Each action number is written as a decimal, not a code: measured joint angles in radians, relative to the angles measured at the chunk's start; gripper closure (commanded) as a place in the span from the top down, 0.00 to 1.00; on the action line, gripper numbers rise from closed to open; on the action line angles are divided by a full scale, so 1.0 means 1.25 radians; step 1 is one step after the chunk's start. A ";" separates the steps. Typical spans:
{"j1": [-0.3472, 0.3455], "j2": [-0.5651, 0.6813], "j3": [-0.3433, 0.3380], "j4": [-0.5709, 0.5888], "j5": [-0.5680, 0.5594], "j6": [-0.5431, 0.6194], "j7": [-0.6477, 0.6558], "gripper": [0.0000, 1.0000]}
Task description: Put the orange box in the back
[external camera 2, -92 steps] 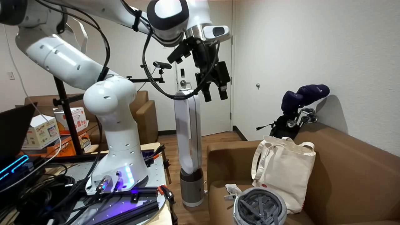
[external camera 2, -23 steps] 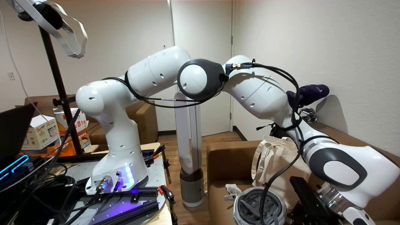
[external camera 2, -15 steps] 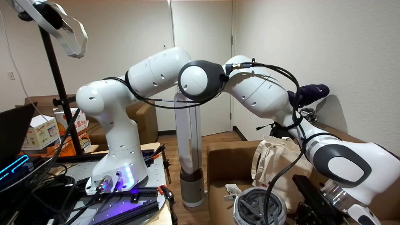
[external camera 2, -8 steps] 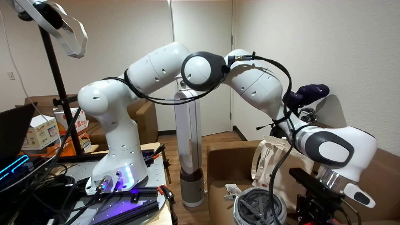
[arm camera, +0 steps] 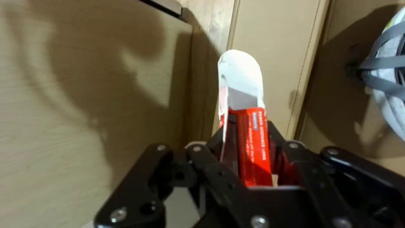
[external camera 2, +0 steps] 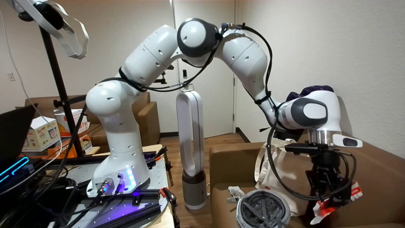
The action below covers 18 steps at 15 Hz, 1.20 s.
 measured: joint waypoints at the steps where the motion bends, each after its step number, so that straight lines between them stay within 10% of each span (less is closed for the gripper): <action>1: 0.027 -0.032 -0.014 -0.037 -0.025 0.037 0.045 0.08; 2: 0.053 -0.064 -0.026 -0.075 -0.049 0.077 0.091 0.29; 6: 0.125 -0.158 -0.057 -0.189 -0.099 0.152 0.195 0.29; 7: 0.126 -0.164 -0.057 -0.197 -0.099 0.154 0.196 0.08; 10: 0.127 -0.164 -0.064 -0.199 -0.117 0.159 0.215 0.07; 18: 0.383 -0.213 -0.149 -0.188 -0.572 0.088 0.632 0.07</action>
